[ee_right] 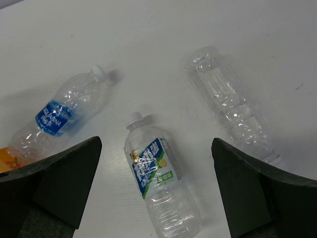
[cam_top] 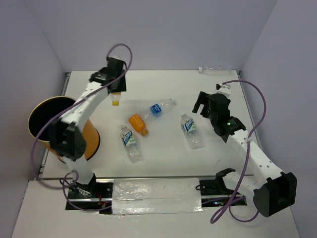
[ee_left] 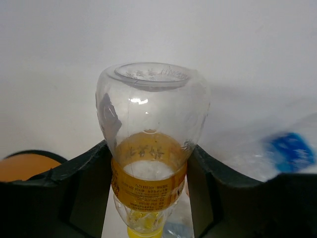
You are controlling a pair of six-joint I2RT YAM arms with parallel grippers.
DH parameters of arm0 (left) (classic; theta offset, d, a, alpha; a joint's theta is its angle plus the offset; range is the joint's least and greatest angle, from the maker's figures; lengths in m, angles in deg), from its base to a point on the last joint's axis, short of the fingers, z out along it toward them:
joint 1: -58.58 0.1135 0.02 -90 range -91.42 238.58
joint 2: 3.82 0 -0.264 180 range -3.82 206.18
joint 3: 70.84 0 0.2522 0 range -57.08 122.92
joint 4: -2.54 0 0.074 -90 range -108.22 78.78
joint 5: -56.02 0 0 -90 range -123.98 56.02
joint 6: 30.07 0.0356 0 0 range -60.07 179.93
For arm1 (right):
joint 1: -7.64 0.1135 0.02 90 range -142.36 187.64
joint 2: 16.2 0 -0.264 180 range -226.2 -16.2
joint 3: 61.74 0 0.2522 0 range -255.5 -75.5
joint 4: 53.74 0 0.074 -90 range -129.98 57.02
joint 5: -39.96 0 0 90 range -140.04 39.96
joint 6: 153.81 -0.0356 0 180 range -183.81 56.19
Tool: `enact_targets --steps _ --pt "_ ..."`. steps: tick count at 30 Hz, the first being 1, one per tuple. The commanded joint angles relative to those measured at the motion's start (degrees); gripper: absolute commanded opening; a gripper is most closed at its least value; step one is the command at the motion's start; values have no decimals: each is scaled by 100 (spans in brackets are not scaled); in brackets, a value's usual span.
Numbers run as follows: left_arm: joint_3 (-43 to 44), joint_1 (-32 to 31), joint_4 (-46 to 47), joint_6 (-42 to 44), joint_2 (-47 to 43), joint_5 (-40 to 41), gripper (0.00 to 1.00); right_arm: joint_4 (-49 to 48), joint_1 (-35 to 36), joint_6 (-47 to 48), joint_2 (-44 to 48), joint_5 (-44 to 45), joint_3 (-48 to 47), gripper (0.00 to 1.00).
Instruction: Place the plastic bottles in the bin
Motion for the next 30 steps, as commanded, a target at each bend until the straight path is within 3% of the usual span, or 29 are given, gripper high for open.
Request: enact_targets --steps 1,6,14,25,28,30 --pt "520 72 164 331 -1813 -291 44 -62 42 -187 31 5 -141 100" --pt "117 221 51 323 -3367 454 45 -115 51 -249 295 -13 52 100" --pt "-920 564 -520 -345 -4539 2738 47 -123 51 -179 348 -153 105 100" --pt "-2185 1521 -310 -820 -4909 2978 49 -79 51 -117 365 -224 175 100" --pt "-2458 1654 -301 -943 -5040 2952 58 -62 51 -178 348 -171 201 100" --pt "-2538 1672 -248 -890 -5146 2847 86 -53 51 -214 295 -179 193 100"
